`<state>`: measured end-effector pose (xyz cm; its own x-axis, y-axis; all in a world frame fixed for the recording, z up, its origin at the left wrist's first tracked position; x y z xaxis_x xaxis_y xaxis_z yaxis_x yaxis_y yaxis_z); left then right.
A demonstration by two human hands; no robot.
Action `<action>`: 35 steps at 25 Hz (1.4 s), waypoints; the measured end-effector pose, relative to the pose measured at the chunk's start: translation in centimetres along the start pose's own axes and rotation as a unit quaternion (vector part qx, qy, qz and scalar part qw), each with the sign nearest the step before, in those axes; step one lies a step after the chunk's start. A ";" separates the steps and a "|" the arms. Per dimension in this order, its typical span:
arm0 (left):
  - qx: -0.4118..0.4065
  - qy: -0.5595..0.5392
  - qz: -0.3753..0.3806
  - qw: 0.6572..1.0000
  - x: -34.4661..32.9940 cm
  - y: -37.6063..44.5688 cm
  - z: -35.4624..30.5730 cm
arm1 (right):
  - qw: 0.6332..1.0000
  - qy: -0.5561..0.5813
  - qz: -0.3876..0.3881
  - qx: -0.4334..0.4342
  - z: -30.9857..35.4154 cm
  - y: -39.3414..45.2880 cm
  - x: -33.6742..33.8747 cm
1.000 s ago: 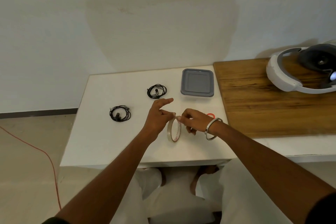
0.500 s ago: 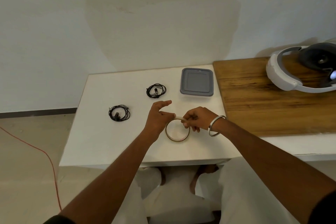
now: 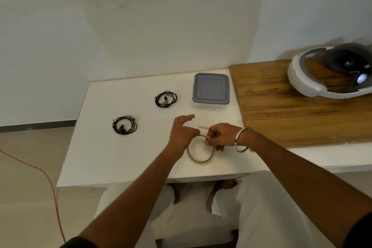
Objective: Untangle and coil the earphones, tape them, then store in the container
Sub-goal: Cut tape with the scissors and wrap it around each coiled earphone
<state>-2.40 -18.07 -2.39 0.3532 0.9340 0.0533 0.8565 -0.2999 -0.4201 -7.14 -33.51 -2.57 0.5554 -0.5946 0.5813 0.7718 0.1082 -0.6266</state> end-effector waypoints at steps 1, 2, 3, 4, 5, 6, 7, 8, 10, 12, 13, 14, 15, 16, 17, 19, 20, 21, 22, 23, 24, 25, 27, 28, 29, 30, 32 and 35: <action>-0.002 -0.013 0.020 1.000 -0.1 -0.1 0.0 | 1.000 0.011 -0.012 0.000 -0.1 -0.1 0.1; -0.005 -0.024 0.036 0.999 -0.2 -0.2 0.0 | 0.999 0.027 -0.026 0.005 -0.2 -0.2 0.1; -0.009 -0.030 0.049 0.998 -0.3 -0.3 0.0 | 0.998 0.040 -0.042 0.014 -0.2 -0.4 0.2; -0.014 -0.034 0.059 0.998 -0.5 -0.4 -0.1 | 0.997 0.048 -0.062 0.027 -0.1 -0.5 0.3; -0.019 -0.041 0.066 0.997 -0.6 -0.4 -0.2 | 0.994 0.050 -0.088 0.039 -0.1 -0.7 0.4; -0.025 -0.055 0.070 0.996 -0.7 -0.2 -0.4 | 0.990 0.052 -0.118 0.050 -0.2 -0.7 0.7; -0.030 -0.074 0.073 0.994 -0.8 -0.1 -0.6 | 0.985 0.055 -0.150 0.062 -0.1 -0.9 1.1; -0.035 -0.095 0.075 0.992 -0.8 0.1 -0.7 | 0.979 0.057 -0.182 0.076 -0.1 -1.1 1.6; -0.048 -0.120 0.082 0.988 -0.7 0.3 -1.1 | 0.966 0.042 -0.233 0.101 0.1 -1.6 2.7; -0.083 -0.089 0.082 0.989 -0.6 0.4 -1.5 | 0.959 -0.005 -0.257 0.119 0.1 -2.1 3.4; -0.107 -0.058 0.084 0.989 -0.4 0.4 -1.6 | 0.957 -0.039 -0.261 0.123 0.1 -2.2 3.5; -0.130 -0.024 0.086 0.988 -0.3 0.4 -1.6 | 0.954 -0.078 -0.263 0.123 0.1 -2.3 3.5; -0.148 0.010 0.091 0.985 -0.1 0.4 -1.3 | 0.949 -0.119 -0.265 0.123 0.1 -2.5 3.2; -0.160 0.041 0.096 0.982 0.1 0.4 -0.9 | 0.943 -0.155 -0.266 0.123 0.1 -2.5 2.9; -0.168 0.067 0.100 0.978 0.3 0.4 -0.3 | 0.937 -0.186 -0.268 0.129 0.1 -2.6 2.4; -0.175 0.097 0.095 0.975 0.7 0.3 1.0 | 0.918 -0.244 -0.273 0.154 0.3 -2.9 1.2; -0.171 0.101 0.086 0.976 0.9 0.2 1.5 | 0.904 -0.273 -0.280 0.171 0.3 -3.1 0.6; -0.164 0.102 0.074 0.978 1.1 0.2 1.9 | 0.891 -0.298 -0.289 0.183 0.4 -3.1 0.0; -0.153 0.105 0.061 0.981 1.4 0.3 2.2 | 0.879 -0.314 -0.303 0.191 0.4 -3.1 -0.6; -0.143 0.110 0.049 0.982 1.7 0.3 2.4 | 0.875 -0.324 -0.308 0.185 0.6 -3.0 -1.1; -0.136 0.113 0.040 0.983 2.0 0.3 2.5 | 0.883 -0.329 -0.291 0.163 0.8 -2.7 -1.7; -0.132 0.113 0.035 0.984 2.2 0.3 2.5 | 0.897 -0.327 -0.267 0.131 1.0 -2.5 -2.2; -0.127 0.110 0.030 0.985 2.6 0.2 2.5 | 0.919 -0.312 -0.230 0.074 1.4 -2.0 -3.2; -0.127 0.108 0.028 0.986 2.8 0.2 2.4 | 0.925 -0.299 -0.226 0.059 1.4 -1.8 -3.3; -0.129 0.107 0.027 0.986 3.1 0.1 2.4 | 0.930 -0.284 -0.227 0.050 1.5 -1.6 -3.3; -0.132 0.107 0.024 0.985 3.4 0.1 2.3 | 0.933 -0.274 -0.231 0.045 1.5 -1.4 -3.3; -0.133 0.105 0.016 0.985 3.9 0.2 2.2 | 0.935 -0.269 -0.230 0.037 1.4 -0.9 -3.1; -0.130 0.096 0.009 0.987 4.6 0.1 2.2 | 0.947 -0.227 -0.226 0.031 1.1 -0.4 -3.0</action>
<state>-1.53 -13.41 -4.16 0.4125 0.8817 0.2290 0.9083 -0.3789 -0.1771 -8.83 -30.91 -3.52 0.2296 -0.1899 0.9546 0.9711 -0.0207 -0.2377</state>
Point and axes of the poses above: each hand's wrist, its own y-axis towards the middle knuckle, its own x-axis out of the back of the hand, z = x × y, the point moved 3 cm from there along y, towards the middle knuckle, and after that the axes turned 12 degrees about -y, right-handed, at the moved point
